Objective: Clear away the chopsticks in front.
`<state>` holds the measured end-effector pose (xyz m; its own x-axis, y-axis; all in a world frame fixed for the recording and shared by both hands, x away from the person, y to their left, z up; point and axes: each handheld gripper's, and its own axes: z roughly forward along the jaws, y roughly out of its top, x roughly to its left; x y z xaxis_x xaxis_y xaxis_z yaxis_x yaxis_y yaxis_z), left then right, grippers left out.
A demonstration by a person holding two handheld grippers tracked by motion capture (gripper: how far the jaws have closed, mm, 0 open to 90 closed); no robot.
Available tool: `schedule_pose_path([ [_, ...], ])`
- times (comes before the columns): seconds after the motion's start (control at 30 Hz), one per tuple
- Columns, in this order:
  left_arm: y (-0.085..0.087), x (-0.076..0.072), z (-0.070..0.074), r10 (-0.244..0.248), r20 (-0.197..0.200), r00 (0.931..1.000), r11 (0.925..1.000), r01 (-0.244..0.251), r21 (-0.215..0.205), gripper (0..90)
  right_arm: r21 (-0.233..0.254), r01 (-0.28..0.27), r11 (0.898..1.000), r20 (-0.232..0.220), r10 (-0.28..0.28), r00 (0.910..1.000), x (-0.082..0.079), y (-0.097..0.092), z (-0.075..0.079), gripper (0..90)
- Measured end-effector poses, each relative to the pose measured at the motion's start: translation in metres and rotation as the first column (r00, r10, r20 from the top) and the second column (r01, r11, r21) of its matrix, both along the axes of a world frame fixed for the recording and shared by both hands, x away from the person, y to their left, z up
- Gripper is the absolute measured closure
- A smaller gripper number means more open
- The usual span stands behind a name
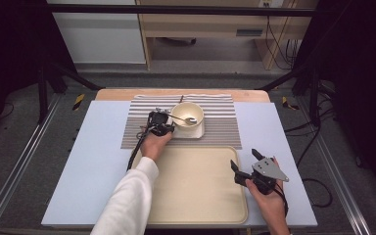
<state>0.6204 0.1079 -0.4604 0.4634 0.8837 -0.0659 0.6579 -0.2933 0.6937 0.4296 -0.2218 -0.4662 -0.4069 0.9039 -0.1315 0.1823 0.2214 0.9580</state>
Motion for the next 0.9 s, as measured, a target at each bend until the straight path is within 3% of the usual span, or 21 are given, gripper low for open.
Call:
schedule_pose_path([
  [0.5,0.002,-0.001,-0.001,0.037,0.003,0.9993,0.9993,-0.037,0.001,83.2,0.002,-0.006,1.000,-0.004,0.006,1.0000,0.000,0.001,0.000,15.6],
  [0.9,0.012,-0.005,0.014,0.093,0.043,0.9947,0.9952,-0.092,-0.035,85.4,0.001,-0.006,1.000,-0.004,0.006,1.0000,0.000,0.001,0.000,15.3],
])
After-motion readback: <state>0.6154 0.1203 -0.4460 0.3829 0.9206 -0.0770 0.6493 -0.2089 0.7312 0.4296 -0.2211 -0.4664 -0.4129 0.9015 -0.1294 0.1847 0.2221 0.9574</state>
